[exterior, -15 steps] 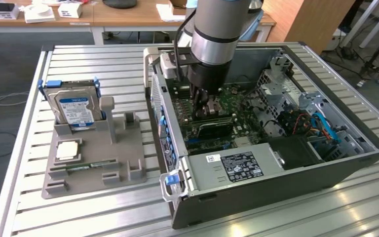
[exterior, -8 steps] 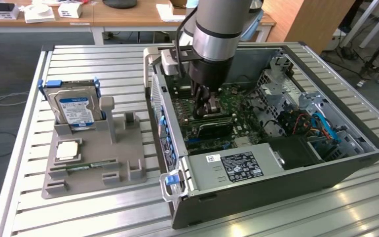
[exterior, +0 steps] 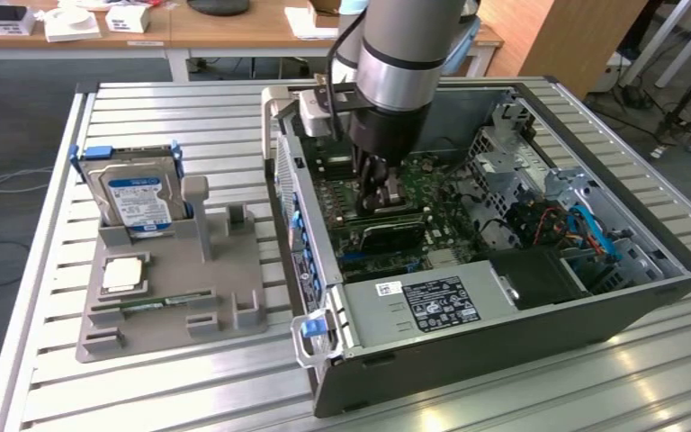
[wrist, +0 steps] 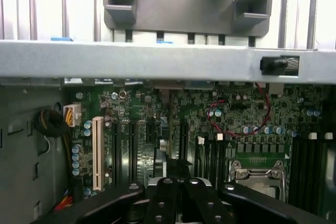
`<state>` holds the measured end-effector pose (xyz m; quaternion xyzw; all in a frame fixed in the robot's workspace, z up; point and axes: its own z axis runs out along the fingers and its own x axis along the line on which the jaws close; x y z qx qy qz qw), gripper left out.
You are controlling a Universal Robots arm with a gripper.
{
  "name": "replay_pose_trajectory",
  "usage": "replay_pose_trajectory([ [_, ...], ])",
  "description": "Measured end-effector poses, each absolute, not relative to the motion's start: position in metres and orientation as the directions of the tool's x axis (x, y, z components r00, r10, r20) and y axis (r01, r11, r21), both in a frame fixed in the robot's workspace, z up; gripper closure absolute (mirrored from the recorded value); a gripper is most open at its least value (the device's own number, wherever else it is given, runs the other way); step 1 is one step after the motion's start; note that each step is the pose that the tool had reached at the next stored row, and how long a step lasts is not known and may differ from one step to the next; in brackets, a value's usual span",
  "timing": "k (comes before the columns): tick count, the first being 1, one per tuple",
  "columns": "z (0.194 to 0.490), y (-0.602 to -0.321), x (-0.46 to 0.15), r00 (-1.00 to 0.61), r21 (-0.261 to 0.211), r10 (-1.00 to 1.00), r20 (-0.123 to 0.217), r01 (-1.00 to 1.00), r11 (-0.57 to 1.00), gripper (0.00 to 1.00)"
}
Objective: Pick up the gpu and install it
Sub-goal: 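Press down on the gpu until it lock into place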
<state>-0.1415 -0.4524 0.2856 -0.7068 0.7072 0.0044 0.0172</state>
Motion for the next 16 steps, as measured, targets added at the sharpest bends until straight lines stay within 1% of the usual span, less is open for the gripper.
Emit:
replay_pose_trajectory([
  [9,0.286,-0.452,-0.120,0.000,-0.018,-1.000,-0.031,-1.000,0.001,0.89],
  [16,0.286,-0.452,-0.119,0.000,-0.018,-1.000,-0.031,-1.000,0.001,0.89],
])
